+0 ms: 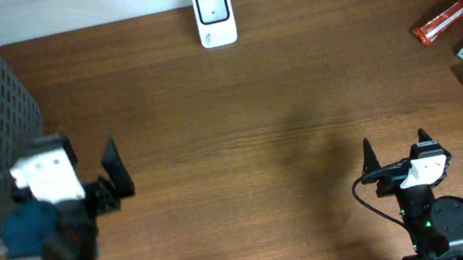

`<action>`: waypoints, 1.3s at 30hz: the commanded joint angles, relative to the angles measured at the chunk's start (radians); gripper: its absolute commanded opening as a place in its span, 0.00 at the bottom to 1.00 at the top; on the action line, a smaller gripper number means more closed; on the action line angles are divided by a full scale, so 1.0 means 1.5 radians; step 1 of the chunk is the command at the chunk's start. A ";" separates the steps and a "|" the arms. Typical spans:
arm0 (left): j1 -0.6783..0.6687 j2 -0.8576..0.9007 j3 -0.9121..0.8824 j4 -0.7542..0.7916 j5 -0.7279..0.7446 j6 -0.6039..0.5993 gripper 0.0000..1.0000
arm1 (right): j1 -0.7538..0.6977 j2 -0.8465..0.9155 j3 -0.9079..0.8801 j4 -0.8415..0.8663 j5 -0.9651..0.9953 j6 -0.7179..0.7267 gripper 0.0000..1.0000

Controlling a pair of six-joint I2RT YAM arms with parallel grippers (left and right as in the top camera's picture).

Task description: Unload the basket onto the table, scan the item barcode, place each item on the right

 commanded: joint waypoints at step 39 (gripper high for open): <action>0.081 -0.461 -0.632 0.341 0.046 0.042 0.99 | -0.003 -0.005 -0.005 -0.002 0.004 -0.002 0.99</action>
